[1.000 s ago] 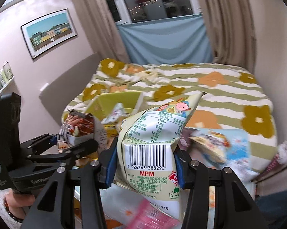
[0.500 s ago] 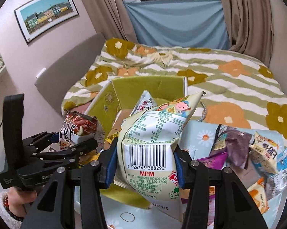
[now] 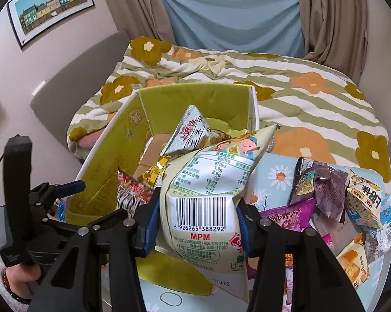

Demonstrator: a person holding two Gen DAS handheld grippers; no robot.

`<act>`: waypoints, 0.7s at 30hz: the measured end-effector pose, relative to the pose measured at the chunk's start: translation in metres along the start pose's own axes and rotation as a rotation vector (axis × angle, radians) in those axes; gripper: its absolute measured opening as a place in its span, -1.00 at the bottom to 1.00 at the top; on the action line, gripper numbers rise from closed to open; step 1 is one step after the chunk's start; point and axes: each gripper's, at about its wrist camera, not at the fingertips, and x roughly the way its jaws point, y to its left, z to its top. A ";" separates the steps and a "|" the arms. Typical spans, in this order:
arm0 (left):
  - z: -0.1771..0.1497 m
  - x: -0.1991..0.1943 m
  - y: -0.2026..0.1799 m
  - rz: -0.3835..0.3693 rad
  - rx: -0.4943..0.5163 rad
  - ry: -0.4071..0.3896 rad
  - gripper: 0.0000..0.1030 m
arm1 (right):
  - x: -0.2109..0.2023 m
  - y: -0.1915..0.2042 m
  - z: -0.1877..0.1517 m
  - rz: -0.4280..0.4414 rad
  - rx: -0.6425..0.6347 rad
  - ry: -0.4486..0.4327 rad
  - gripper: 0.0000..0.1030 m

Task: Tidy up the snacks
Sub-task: 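Carry both bags into the yellow box and open both tools to release them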

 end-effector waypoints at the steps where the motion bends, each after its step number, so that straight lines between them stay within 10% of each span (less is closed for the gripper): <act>1: -0.002 -0.003 0.000 0.016 0.000 -0.002 1.00 | 0.001 0.001 0.001 0.012 -0.003 0.003 -0.11; 15: -0.015 -0.019 0.017 0.030 -0.102 -0.007 1.00 | 0.043 0.013 0.010 0.061 -0.036 0.046 -0.07; 21: -0.018 -0.021 0.014 0.033 -0.106 -0.012 1.00 | 0.043 0.011 0.004 0.072 -0.018 0.028 0.95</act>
